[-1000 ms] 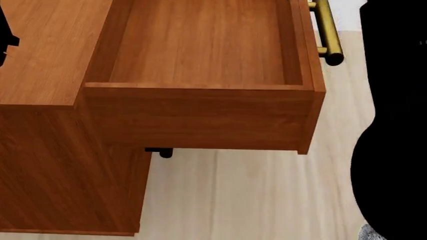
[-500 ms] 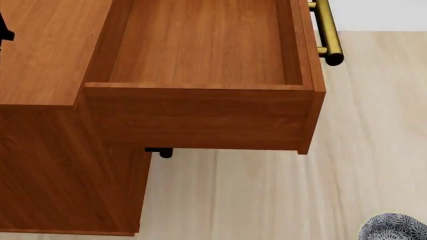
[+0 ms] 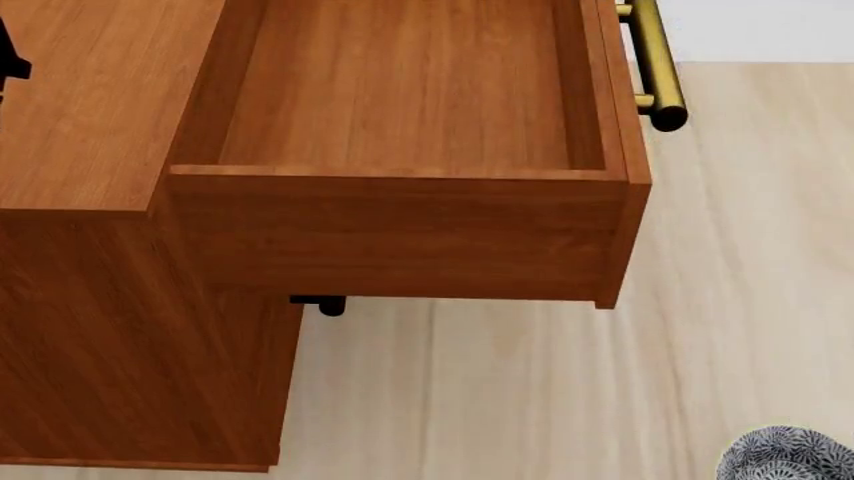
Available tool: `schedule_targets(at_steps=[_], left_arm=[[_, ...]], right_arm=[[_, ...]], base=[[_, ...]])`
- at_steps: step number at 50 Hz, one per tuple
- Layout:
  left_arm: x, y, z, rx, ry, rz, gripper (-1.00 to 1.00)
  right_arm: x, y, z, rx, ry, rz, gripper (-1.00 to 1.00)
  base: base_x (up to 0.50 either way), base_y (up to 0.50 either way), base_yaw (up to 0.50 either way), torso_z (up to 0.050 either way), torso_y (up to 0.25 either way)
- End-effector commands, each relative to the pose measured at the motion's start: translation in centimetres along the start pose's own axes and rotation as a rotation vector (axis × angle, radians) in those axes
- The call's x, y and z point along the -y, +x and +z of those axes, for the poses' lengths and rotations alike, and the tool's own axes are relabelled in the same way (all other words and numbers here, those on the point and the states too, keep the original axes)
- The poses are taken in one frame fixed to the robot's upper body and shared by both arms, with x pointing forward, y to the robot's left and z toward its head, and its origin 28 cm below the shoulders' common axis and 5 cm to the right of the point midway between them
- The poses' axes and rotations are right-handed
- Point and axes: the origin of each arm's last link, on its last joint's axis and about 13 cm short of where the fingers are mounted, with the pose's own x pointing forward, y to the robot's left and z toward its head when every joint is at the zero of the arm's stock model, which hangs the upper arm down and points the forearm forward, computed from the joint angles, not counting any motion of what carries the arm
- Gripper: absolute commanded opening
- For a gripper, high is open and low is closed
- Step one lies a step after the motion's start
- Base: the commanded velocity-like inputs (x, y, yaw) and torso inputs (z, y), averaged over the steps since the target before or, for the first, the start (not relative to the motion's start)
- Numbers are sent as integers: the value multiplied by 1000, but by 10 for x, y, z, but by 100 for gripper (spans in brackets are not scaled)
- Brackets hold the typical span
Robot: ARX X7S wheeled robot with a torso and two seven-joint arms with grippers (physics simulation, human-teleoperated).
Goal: Close the bottom drawer of the cabinet and open the top drawer.
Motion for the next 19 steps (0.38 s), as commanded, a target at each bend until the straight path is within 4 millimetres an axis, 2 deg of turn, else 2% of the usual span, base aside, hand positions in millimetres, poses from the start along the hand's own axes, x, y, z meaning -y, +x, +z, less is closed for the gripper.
schedule_targets(at_steps=[1, 19], left_arm=[[1, 0, 1, 3, -1, -4, 100], [4, 1, 1, 2, -2, -17, 100]], right_arm=[[9, -21, -22, 7, 37, -27, 100], [25, -38, -63, 14, 117, -46, 100]], base=[[0, 0, 0, 0, 0], [0, 0, 0, 0, 0]])
